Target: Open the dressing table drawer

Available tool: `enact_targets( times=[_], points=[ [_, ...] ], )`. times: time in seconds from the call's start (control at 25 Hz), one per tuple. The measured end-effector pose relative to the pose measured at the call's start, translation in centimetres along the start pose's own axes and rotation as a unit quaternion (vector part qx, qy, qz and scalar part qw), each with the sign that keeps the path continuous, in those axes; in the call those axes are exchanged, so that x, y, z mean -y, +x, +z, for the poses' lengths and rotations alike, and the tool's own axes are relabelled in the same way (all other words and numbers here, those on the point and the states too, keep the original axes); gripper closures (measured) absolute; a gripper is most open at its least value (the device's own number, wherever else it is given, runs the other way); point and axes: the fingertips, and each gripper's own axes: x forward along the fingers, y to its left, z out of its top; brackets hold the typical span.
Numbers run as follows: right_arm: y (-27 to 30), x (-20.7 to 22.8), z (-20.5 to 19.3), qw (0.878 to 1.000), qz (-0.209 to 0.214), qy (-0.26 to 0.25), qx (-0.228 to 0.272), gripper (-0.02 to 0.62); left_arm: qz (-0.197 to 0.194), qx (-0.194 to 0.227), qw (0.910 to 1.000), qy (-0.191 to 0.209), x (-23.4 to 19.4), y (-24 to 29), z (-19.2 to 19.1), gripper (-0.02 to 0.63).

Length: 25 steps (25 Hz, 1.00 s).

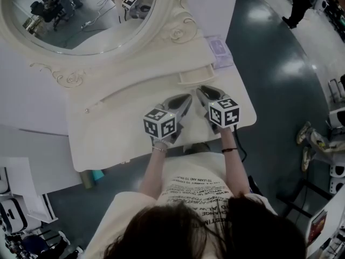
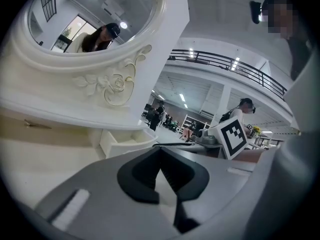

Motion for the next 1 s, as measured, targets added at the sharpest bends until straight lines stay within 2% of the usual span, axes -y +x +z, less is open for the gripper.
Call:
enact_targets(
  times=[0.44,0.6,1.0],
  points=[
    [-1.6,-2.0,3.1,0.997,0.049,-0.021,0.052,0.553,-0.017,0.021,0.9994,0.023,0.7,-0.6,1.8,0.606],
    [-2.0,-2.3,3.8,0.995,0.062,-0.027,0.066,0.592,-0.023,0.028,0.9989,0.032,1.1,-0.7,2.5,0.606],
    [-1.8,-2.8,4.5,0.993,0.087,-0.03,0.08,0.592,-0.03,0.03,0.9983,0.04,1.1,-0.4,2.9,0.606]
  ],
)
